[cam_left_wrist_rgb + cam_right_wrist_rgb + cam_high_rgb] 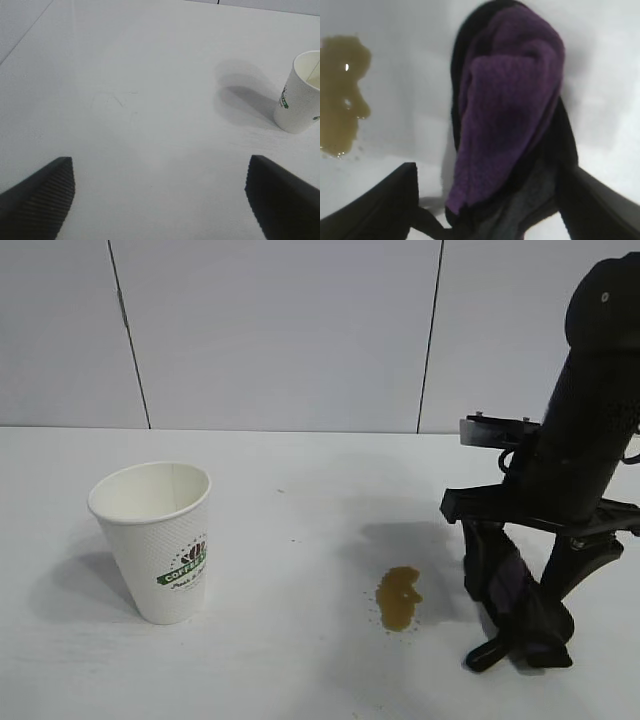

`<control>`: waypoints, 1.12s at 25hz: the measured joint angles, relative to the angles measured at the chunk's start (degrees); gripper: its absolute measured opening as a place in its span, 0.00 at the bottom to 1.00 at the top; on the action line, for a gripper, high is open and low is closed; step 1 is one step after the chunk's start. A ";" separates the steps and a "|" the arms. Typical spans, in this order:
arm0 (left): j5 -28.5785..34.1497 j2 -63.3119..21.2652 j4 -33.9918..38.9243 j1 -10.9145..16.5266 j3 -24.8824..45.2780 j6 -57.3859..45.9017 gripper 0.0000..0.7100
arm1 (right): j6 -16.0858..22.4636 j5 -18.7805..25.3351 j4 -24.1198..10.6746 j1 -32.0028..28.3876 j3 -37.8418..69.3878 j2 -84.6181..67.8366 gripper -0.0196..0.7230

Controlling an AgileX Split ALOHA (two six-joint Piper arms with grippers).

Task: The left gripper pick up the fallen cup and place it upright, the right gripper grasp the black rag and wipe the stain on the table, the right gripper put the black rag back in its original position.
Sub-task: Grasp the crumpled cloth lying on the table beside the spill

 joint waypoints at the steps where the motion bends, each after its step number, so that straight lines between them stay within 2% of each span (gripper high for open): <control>1: 0.00 0.00 -0.05 0.00 0.00 0.00 0.94 | 0.08 0.08 -0.48 0.00 0.00 0.08 0.60; 5: 0.00 0.00 -0.05 0.00 0.00 0.00 0.94 | 0.32 0.09 -1.11 0.00 0.00 0.20 0.53; 19: 0.00 0.00 -0.05 0.00 0.00 0.00 0.94 | 1.56 -0.10 -2.91 0.00 0.00 1.80 0.51; 21: 0.00 0.00 -0.05 0.00 0.00 0.00 0.94 | 2.36 -0.10 -2.97 0.00 0.00 1.91 0.41; 23: 0.00 0.00 -0.05 0.00 0.00 0.00 0.94 | 2.46 0.03 -2.97 0.00 0.00 1.46 0.21; 24: 0.00 0.00 -0.05 0.00 0.00 0.00 0.94 | 2.58 0.11 -2.97 0.00 0.00 1.14 0.14; 25: 0.00 0.00 -0.05 0.00 0.00 0.00 0.94 | 2.63 0.23 -2.97 0.00 0.00 0.71 0.11; 28: 0.00 0.00 -0.06 0.00 0.00 0.00 0.94 | 2.63 0.79 -3.01 0.00 0.00 -0.84 0.11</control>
